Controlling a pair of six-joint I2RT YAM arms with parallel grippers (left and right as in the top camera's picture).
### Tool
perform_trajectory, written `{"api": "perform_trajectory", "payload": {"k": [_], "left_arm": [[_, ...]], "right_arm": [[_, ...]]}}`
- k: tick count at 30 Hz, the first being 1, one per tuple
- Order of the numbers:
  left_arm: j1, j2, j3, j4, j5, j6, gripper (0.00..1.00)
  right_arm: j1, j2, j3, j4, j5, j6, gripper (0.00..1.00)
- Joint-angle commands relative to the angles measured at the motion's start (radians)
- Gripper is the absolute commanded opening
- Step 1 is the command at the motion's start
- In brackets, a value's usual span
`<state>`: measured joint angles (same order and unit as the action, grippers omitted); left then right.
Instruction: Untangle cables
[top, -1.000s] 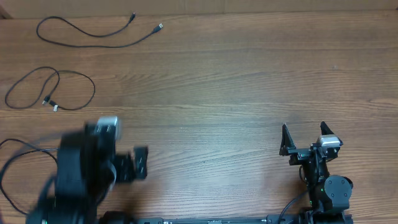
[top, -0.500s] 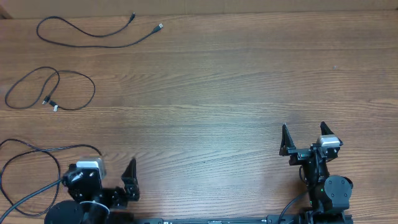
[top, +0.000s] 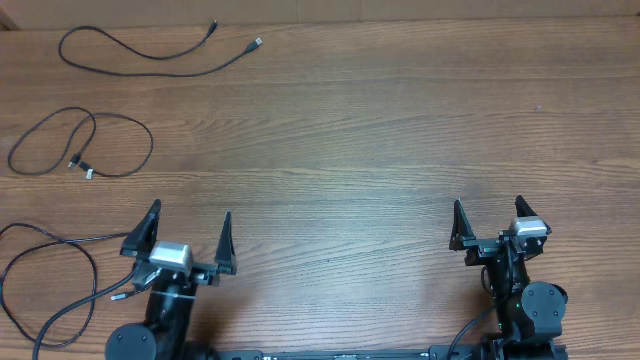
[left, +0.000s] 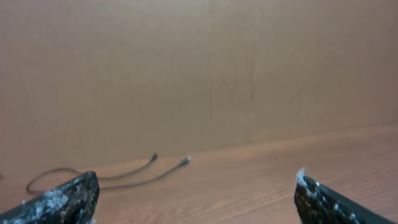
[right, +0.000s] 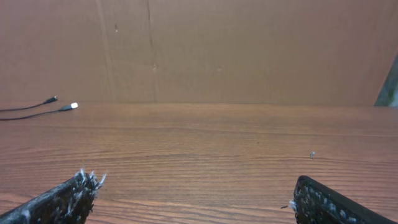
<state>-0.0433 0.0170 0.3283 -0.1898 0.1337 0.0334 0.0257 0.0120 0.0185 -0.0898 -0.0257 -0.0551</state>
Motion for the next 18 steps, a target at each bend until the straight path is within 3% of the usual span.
{"api": "perform_trajectory", "payload": {"k": [1,8,12,18], "left_arm": [[0.026,-0.014,-0.126,0.152,0.013,0.023,1.00],[0.034,-0.014,-0.325,0.412,-0.045,0.011,0.99],[0.034,-0.014,-0.323,0.376,-0.124,-0.002,1.00],[0.028,-0.014,-0.323,0.219,-0.278,-0.141,1.00]], "right_arm": [[-0.006,-0.009,-0.010,0.006,0.006,0.006,1.00],[-0.006,-0.009,-0.010,0.006,0.006,0.006,1.00],[-0.006,-0.009,-0.010,0.006,0.006,0.006,1.00],[-0.006,-0.009,-0.010,0.006,0.006,0.006,1.00]]}}
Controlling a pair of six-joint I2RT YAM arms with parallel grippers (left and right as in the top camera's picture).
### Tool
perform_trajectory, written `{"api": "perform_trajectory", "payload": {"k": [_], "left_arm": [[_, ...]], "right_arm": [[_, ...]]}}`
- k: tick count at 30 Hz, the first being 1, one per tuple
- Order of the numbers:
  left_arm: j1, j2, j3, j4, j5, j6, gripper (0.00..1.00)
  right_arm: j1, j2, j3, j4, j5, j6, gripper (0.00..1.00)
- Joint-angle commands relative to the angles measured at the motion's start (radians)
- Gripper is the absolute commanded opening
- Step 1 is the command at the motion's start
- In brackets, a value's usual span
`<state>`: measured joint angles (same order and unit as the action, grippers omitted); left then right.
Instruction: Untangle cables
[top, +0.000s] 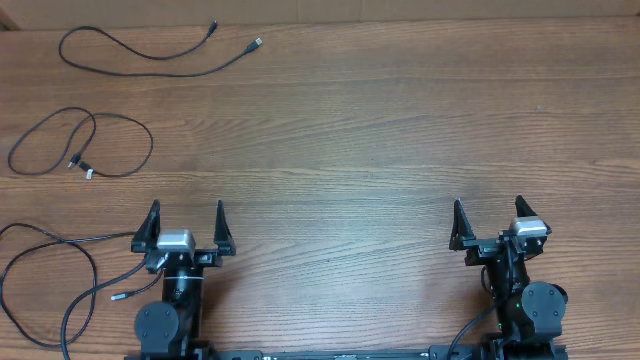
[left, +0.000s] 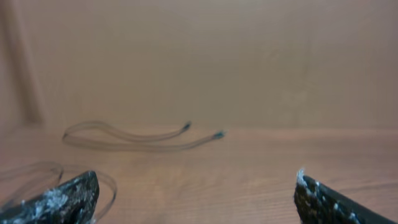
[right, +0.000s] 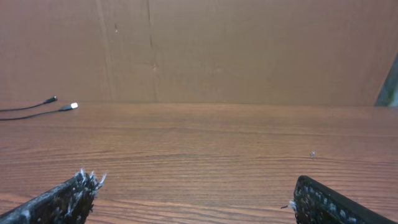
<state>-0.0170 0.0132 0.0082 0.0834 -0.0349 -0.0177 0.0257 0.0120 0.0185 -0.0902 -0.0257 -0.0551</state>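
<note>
Three black cables lie apart on the wooden table (top: 380, 130). One long cable (top: 150, 60) curves along the far left edge, and shows in the left wrist view as the far cable (left: 140, 134). A looped cable (top: 85, 150) lies at mid left. A third cable (top: 60, 280) sprawls at the near left, beside the left arm. My left gripper (top: 187, 212) stands open over bare wood, nothing between its fingers (left: 68, 196). Over at the near right, my right gripper (top: 487, 207) is open too, fingers (right: 323, 202) apart and holding nothing.
A brown cardboard wall (right: 249, 50) closes off the table's far side. Both arm bases sit at the near edge. The ends of the far cable (right: 62, 107) show at the left of the right wrist view.
My left gripper has turned to face straight out from the near edge and stands a little narrower in the overhead view; its wrist view has swung leftward. The right arm and cables stay put.
</note>
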Motion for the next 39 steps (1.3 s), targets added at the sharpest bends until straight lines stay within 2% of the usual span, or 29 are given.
{"api": "perform_trajectory", "payload": {"k": [1,4,9,39], "left_arm": [[0.002,-0.010,-0.003,-0.083,-0.111,-0.099,1.00],[0.002,-0.010,-0.003,-0.153,-0.109,-0.087,1.00],[0.002,-0.010,-0.003,-0.151,-0.095,0.009,1.00],[0.003,-0.009,-0.003,-0.151,-0.077,0.011,1.00]], "right_arm": [[-0.006,-0.009,-0.010,0.006,0.006,0.006,1.00],[-0.006,-0.009,-0.010,0.006,0.006,0.006,1.00],[-0.006,-0.009,-0.010,0.006,0.006,0.006,1.00],[-0.006,-0.009,-0.010,0.006,0.006,0.006,1.00]]}}
